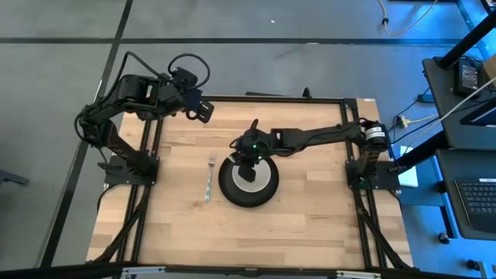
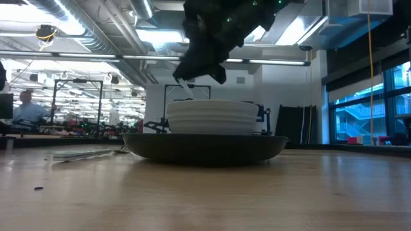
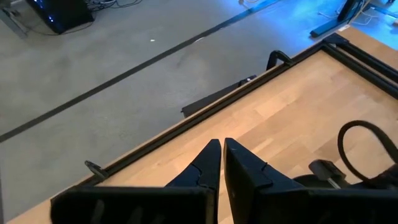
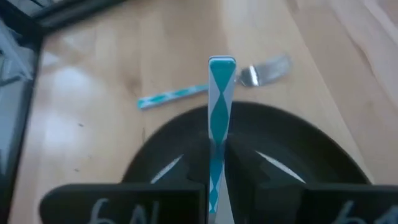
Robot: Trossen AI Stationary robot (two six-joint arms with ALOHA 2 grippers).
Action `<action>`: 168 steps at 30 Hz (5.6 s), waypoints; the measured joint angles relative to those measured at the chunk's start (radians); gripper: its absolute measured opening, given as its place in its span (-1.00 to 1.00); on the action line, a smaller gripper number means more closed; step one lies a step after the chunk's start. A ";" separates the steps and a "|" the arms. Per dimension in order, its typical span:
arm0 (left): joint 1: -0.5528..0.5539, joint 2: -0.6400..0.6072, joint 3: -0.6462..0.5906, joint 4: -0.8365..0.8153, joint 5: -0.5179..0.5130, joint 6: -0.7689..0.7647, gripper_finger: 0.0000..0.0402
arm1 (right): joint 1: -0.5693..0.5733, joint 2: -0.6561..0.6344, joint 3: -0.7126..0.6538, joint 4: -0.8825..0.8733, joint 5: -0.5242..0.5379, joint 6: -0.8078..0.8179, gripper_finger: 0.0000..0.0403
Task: Pick and place plate/cup/fork/spoon on tray
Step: Put the green patterned spoon into the white bowl, then adjust the white bowl, then return to Home Position
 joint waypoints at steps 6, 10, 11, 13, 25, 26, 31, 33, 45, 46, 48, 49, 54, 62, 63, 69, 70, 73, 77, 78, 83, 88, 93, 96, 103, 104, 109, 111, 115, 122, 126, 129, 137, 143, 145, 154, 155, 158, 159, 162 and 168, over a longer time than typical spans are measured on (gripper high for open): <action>0.000 0.000 0.000 0.000 0.000 0.000 -0.93 | 0.014 0.005 0.000 -0.062 0.077 -0.001 -0.86; 0.000 0.000 0.000 0.000 0.000 0.000 -0.93 | 0.015 0.006 0.000 -0.110 0.128 -0.002 -0.86; 0.000 0.000 0.000 0.000 0.000 0.000 -0.93 | 0.015 0.006 0.000 -0.124 0.137 -0.002 -0.86; 0.000 0.000 0.000 0.000 0.000 0.000 -0.93 | 0.015 0.012 0.000 -0.139 0.139 -0.003 -0.86; 0.000 0.000 0.000 0.000 0.000 0.000 -0.93 | 0.020 0.046 0.001 -0.128 0.142 -0.006 -0.71; 0.000 0.000 0.000 0.000 0.000 0.000 -0.93 | 0.020 0.051 0.001 -0.115 0.142 -0.006 -0.68; 0.000 0.000 0.000 0.000 0.000 0.000 -0.93 | 0.020 0.063 0.000 -0.106 0.140 -0.006 -0.66; 0.000 0.000 0.000 0.000 0.000 0.000 -0.93 | 0.020 0.063 0.000 -0.091 0.137 -0.006 -0.71; 0.000 0.000 0.000 0.000 0.000 0.000 -0.93 | 0.020 0.063 0.000 -0.013 0.130 -0.007 -0.65; 0.000 0.000 0.000 0.000 0.000 0.000 -0.93 | 0.020 0.063 0.000 -0.014 0.130 -0.007 -0.62; 0.000 0.000 0.000 0.000 0.000 0.000 -0.93 | 0.020 0.063 0.000 -0.014 0.130 -0.007 -0.59; 0.000 0.000 0.000 0.000 0.000 0.000 -0.93 | 0.020 0.063 0.000 -0.014 0.130 -0.006 -0.58; 0.000 0.000 0.000 0.000 0.000 0.000 -0.93 | 0.020 0.063 0.000 -0.014 0.130 0.005 -0.56; 0.000 0.000 0.000 0.000 0.000 0.000 -0.93 | 0.019 0.055 0.073 -0.108 -0.022 0.046 -0.61; 0.000 0.000 0.001 0.000 0.000 0.000 -0.93 | 0.020 0.054 0.084 -0.125 -0.016 0.042 -0.62; -0.005 0.000 0.001 0.000 0.000 0.000 -0.93 | 0.015 0.054 0.157 -0.300 0.044 -0.003 -0.65; -0.005 0.000 0.000 0.000 0.000 0.000 -0.93 | 0.015 0.054 0.169 -0.348 0.046 -0.002 -0.65; -0.005 0.000 0.001 0.000 0.016 -0.001 -0.93 | 0.016 0.054 0.206 -0.515 0.052 -0.003 -0.65; -0.005 0.000 0.000 0.000 0.024 -0.001 -0.93 | 0.017 0.053 0.227 -0.725 0.027 -0.002 -0.68; -0.005 0.000 0.000 0.000 0.025 -0.001 -0.93 | 0.017 0.053 0.227 -0.762 0.027 -0.001 -0.71; -0.005 0.000 0.001 0.000 0.026 -0.001 -0.93 | 0.020 0.053 0.212 -0.894 0.043 0.000 -0.96; -0.005 0.000 0.000 0.000 0.026 -0.001 -0.93 | 0.020 0.053 0.196 -0.929 0.045 0.007 -0.97; -0.005 0.000 0.001 0.000 0.026 0.000 -0.93 | 0.020 0.048 0.193 -0.960 0.074 0.018 -0.98; -0.005 0.000 0.001 0.000 0.026 0.000 -0.93 | 0.020 0.034 0.193 -0.974 0.085 0.026 -0.98; -0.005 0.000 0.001 0.000 0.026 -0.001 -0.93 | 0.020 0.033 0.149 -0.963 0.008 0.053 -0.99; -0.005 0.000 0.000 0.000 0.026 -0.001 -0.93 | 0.021 0.034 0.134 -0.943 -0.003 0.057 -0.99; -0.005 0.000 0.001 0.000 0.026 0.000 -0.93 | 0.026 0.034 0.069 -0.902 -0.008 0.079 -0.99; -0.005 0.000 0.001 0.000 0.026 0.000 -0.93 | 0.026 0.034 0.057 -0.874 -0.010 0.080 -0.99; -0.005 0.000 0.001 0.000 0.026 -0.001 -0.93 | 0.025 0.034 0.036 -0.798 -0.051 0.078 -1.00; -0.005 0.000 0.001 0.000 0.026 -0.002 -0.93 | 0.026 0.034 0.035 -0.733 -0.064 0.079 -1.00; -0.005 0.000 0.001 0.000 0.026 -0.002 -0.93 | 0.025 0.034 0.034 -0.704 -0.071 0.077 -1.00; -0.005 0.000 0.001 0.000 0.026 -0.003 -0.93 | 0.025 0.034 0.034 -0.675 -0.086 0.080 -1.00; -0.005 0.000 0.001 0.000 0.026 -0.003 -0.93 | 0.028 0.032 0.034 -0.722 -0.094 0.115 -1.00; -0.005 0.000 0.001 0.000 0.026 -0.002 -0.93 | 0.039 -0.017 0.057 -0.825 -0.028 0.123 -1.00; -0.005 0.000 0.001 0.000 0.026 -0.002 -0.93 | 0.043 -0.049 0.082 -0.863 -0.026 0.130 -1.00; -0.009 0.000 0.001 0.000 0.024 0.000 -0.93 | 0.049 -0.297 0.266 -0.910 0.008 0.111 -1.00; -0.013 0.000 0.001 0.000 0.023 0.000 -0.93 | 0.049 -0.329 0.291 -0.908 0.007 0.084 -0.99; -0.034 -0.006 0.001 0.000 0.024 0.042 -0.93 | 0.049 -0.426 0.367 -0.909 0.002 0.028 -0.94; -0.044 -0.010 0.001 0.000 0.027 0.058 -0.93 | 0.049 -0.455 0.390 -0.910 0.002 0.007 -0.91; -0.071 -0.022 0.001 0.000 0.032 0.078 -0.93 | 0.049 -0.526 0.459 -0.911 0.001 -0.028 -0.86; -0.116 -0.040 0.001 0.000 0.023 0.079 -0.93 | 0.049 -0.642 0.547 -0.879 0.001 -0.039 -0.83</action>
